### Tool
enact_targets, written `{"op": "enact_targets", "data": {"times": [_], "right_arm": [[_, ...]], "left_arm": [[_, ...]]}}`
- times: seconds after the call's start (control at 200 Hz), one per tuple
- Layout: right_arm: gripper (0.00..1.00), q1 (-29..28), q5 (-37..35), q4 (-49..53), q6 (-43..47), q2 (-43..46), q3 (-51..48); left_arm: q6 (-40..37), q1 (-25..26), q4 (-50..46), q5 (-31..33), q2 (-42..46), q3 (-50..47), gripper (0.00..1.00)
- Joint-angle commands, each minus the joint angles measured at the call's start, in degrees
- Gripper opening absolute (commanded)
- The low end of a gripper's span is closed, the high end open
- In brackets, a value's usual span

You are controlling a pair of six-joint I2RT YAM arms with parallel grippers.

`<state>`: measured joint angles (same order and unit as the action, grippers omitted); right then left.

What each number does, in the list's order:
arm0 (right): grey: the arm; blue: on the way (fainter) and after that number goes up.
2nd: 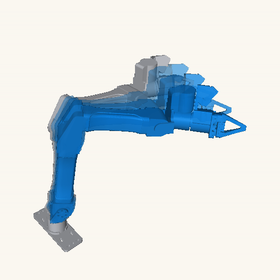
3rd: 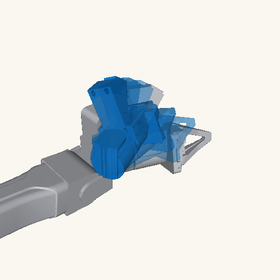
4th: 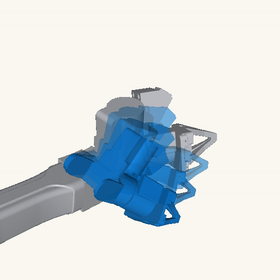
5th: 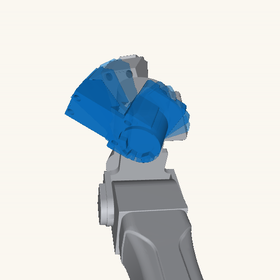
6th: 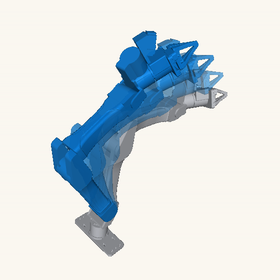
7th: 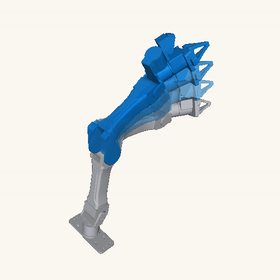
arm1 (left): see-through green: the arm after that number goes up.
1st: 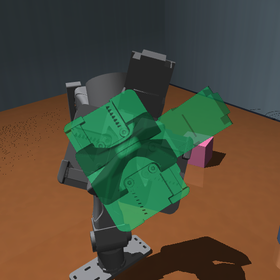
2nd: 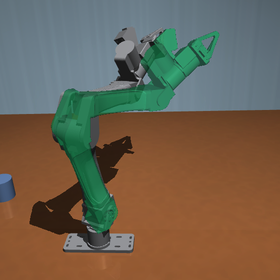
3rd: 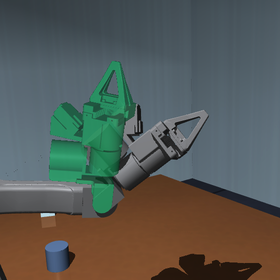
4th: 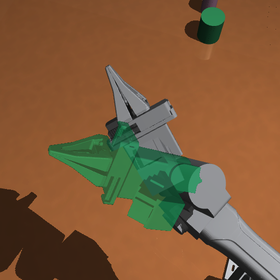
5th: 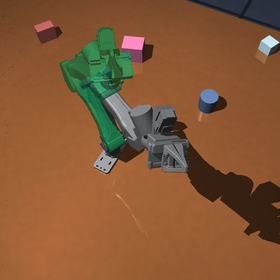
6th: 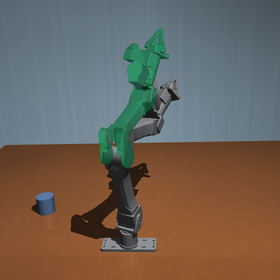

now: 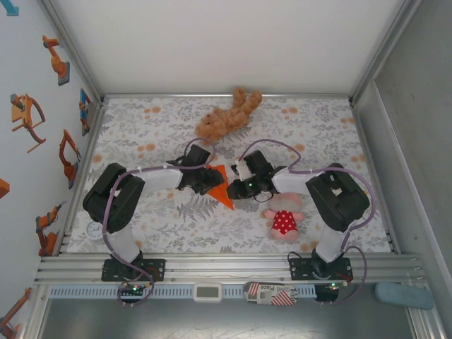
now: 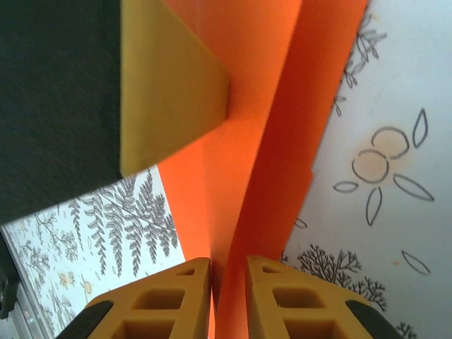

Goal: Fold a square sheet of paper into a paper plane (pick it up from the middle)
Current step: Fourth fold the wing at the center of the table.

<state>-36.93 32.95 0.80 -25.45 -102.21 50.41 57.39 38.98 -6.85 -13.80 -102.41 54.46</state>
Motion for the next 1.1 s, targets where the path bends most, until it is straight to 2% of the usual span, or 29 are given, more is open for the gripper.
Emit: {"op": "enact_targets", "data": {"times": [0.0,0.491,0.751,1.097], "right_arm": [[0.2,0.28,0.05,-0.6,0.81,-1.4,1.92],[0.21,0.28,1.58,-0.97,0.72,-4.0,2.47],[0.32,0.28,1.73,-2.2,1.09,-2.86,1.72],[0.27,0.28,-1.22,-1.04,2.07,-3.85,1.8]], "left_arm": [[1.06,0.21,-11.81,4.59,-5.34,-2.13,0.49],[1.41,0.17,-14.15,4.79,-6.92,-1.06,0.49],[1.48,0.19,-16.34,5.19,-7.91,-0.09,0.49],[1.6,0.06,-18.63,5.37,-9.25,0.99,0.51]]}}
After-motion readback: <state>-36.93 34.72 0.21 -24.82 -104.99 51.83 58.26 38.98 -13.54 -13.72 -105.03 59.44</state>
